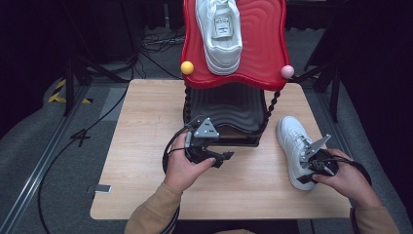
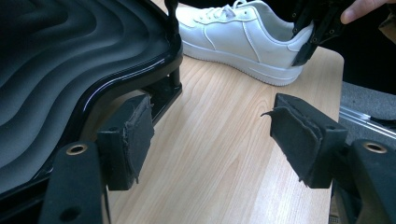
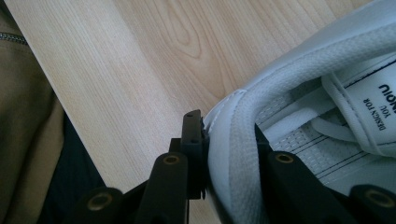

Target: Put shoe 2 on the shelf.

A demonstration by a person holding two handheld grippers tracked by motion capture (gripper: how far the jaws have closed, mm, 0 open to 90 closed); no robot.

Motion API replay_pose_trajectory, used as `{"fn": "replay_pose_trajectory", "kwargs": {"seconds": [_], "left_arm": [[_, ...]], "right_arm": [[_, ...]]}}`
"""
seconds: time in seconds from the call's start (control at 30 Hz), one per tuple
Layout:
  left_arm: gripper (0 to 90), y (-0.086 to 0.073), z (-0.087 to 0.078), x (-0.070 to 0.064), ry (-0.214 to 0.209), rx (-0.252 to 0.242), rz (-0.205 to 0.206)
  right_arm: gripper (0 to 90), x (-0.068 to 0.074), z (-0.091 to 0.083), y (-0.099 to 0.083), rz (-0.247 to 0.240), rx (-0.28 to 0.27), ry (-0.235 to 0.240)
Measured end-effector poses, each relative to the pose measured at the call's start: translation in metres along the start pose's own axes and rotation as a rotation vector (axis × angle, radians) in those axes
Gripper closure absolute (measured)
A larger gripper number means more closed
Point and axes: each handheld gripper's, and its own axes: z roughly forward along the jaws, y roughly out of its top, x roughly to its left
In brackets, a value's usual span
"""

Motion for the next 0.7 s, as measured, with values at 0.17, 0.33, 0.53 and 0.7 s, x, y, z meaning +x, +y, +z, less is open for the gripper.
{"fn": "replay_pose_trajectory", "kwargs": {"seconds": [0.17, 0.33, 0.53, 0.7], "left_arm": [[30.4, -0.001, -0.002, 0.002, 0.000, -0.002, -0.002], [30.4, -0.001, -0.003, 0.003, 0.003, -0.004, -0.007], [30.4, -0.002, -0.009, 0.005, 0.006, -0.013, -0.011], [30.4, -0.001, -0.012, 0.006, 0.009, -0.023, -0.010]], "right_arm": [[76.8, 0.000, -0.001, 0.001, 0.019, -0.032, 0.000], [76.7, -0.002, -0.007, 0.002, 0.046, -0.077, 0.001], [76.4, -0.005, -0.018, 0.003, 0.069, -0.147, 0.021], [76.4, -0.006, -0.024, 0.006, 0.064, -0.138, 0.012]]}}
